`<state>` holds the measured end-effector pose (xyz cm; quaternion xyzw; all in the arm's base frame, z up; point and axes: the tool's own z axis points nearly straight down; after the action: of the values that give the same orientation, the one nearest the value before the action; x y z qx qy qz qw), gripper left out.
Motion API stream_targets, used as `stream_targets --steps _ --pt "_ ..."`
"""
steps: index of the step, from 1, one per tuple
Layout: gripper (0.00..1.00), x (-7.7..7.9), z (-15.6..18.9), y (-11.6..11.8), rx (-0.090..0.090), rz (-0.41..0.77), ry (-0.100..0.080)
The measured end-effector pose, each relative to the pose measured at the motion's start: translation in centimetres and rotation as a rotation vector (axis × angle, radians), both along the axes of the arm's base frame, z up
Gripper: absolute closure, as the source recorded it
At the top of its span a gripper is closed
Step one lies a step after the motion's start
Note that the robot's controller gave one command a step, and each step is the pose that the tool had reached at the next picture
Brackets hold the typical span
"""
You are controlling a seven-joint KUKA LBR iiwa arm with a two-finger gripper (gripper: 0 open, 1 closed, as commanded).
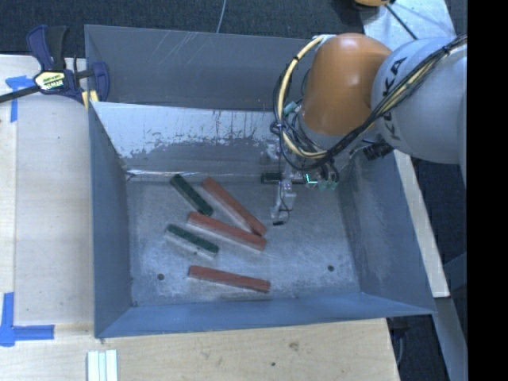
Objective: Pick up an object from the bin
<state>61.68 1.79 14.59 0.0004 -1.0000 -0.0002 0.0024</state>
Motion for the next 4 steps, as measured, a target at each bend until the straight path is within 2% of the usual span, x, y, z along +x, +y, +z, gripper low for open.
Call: stream_targets --steps 1,2,3,4 --pt "0.0 0.2 0.5 0.0 0.0 0.0 -0.008" --pt "0.0 -1.8 -4.6 1.9 0.0 -0.056 -0.015" --pt "0.0 -5.5 -7.2 2.6 -0.001 -0.23 -0.006" --pt "0.0 -5.2 -5.9 3.9 -0.002 -0.194 -0.005"
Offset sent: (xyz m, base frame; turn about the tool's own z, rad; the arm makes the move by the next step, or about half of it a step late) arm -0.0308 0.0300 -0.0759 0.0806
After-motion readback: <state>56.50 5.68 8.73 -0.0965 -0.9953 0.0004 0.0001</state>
